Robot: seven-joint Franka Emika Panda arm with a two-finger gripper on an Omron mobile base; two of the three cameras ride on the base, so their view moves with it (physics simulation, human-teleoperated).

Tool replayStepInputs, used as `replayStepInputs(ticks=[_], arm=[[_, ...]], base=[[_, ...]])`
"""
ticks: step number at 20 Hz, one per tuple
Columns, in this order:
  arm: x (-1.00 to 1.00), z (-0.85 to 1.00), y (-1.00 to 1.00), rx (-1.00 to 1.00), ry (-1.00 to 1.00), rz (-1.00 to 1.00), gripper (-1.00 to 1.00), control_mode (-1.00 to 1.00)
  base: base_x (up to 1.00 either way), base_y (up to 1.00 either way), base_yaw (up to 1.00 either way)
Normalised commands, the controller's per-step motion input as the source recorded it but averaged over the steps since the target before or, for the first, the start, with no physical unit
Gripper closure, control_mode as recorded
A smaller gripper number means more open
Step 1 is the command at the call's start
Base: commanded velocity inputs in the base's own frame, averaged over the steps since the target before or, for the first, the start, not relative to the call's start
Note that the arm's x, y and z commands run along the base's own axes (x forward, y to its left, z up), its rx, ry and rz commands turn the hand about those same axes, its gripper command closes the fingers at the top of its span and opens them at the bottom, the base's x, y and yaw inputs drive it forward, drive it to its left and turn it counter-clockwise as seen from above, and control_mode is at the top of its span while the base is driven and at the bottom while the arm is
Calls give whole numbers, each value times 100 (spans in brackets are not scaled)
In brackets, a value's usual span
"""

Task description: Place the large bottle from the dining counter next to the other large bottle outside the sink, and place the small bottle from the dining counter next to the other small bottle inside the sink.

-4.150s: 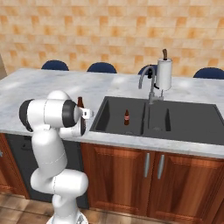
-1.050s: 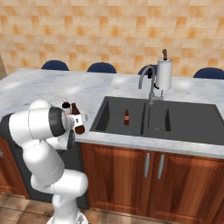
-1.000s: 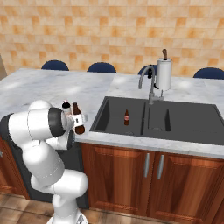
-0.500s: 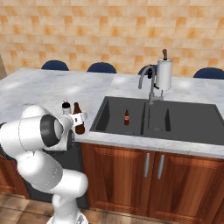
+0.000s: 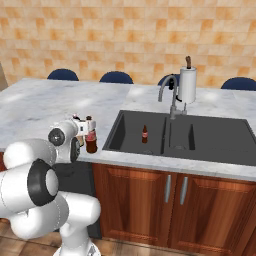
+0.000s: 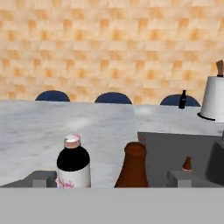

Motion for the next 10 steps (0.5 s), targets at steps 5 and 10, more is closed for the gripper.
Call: replayStepInputs(ticks=[5, 10], arm=[[39, 22, -19, 36, 29, -19, -100, -100], [4, 0, -6, 22, 37, -16, -100, -100]], base=[[0, 0, 0], [0, 0, 0]])
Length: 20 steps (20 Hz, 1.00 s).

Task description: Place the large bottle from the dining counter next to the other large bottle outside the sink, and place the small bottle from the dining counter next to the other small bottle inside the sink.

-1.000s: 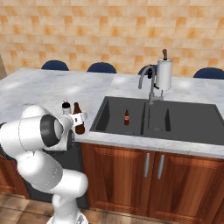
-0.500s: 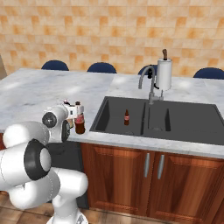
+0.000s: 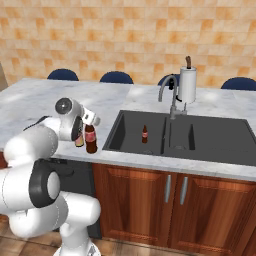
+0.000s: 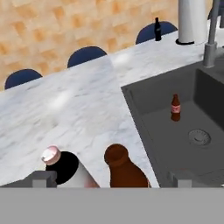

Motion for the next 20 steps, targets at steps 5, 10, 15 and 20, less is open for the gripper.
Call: replayStepInputs(ticks=[5, 10, 15, 20], arm=[[-44, 3, -6, 15, 21, -6, -100, -100], [-50, -12, -14, 10, 22, 0, -100, -100], [-44, -41, -1, -5, 22, 7, -100, -100], [-45, -15, 0, -15, 11, 17, -100, -100]], base=[[0, 0, 0], [0, 0, 0], [0, 0, 0], [0, 0, 0]])
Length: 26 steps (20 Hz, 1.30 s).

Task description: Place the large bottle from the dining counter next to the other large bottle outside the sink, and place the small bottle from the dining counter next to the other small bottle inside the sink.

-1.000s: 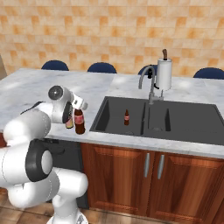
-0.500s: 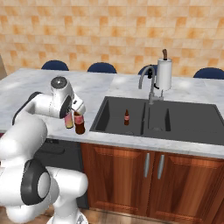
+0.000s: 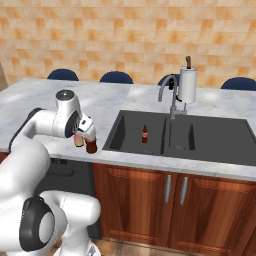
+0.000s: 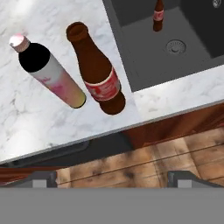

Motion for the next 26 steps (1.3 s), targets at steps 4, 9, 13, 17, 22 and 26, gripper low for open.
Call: replayStepInputs(ticks=[4, 9, 13, 17, 22, 26], arm=[[-61, 0, -7, -11, 1, 18, -100, -100], [-60, -2, -17, -3, 0, 19, -100, -100], [-36, -23, -29, -3, 0, 17, -100, -100], [-19, -23, -37, -4, 0, 6, -100, -100], [-12, -16, -29, -6, 0, 0, -100, -100], [0, -13, -12, -1, 0, 0, -100, -100]], base=[[0, 0, 0], [0, 0, 0], [0, 0, 0], [0, 0, 0], [0, 0, 0], [0, 0, 0]])
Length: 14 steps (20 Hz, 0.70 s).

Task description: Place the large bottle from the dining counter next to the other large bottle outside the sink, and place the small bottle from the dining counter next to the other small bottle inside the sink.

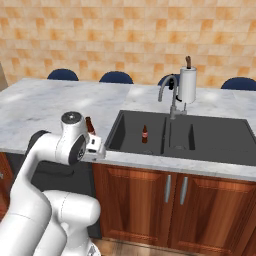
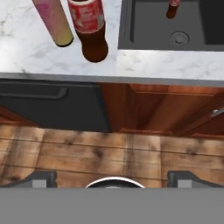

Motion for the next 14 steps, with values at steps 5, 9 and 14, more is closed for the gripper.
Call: replayStepInputs(ticks=[5, 9, 14], arm=[[3, -12, -1, 0, 0, 0, -100, 100], [0, 0, 0, 0, 0, 0, -100, 100], [0, 0, 0, 0, 0, 0, -100, 100]], base=[[0, 0, 0], [-30, 0, -3], [-44, -1, -1]])
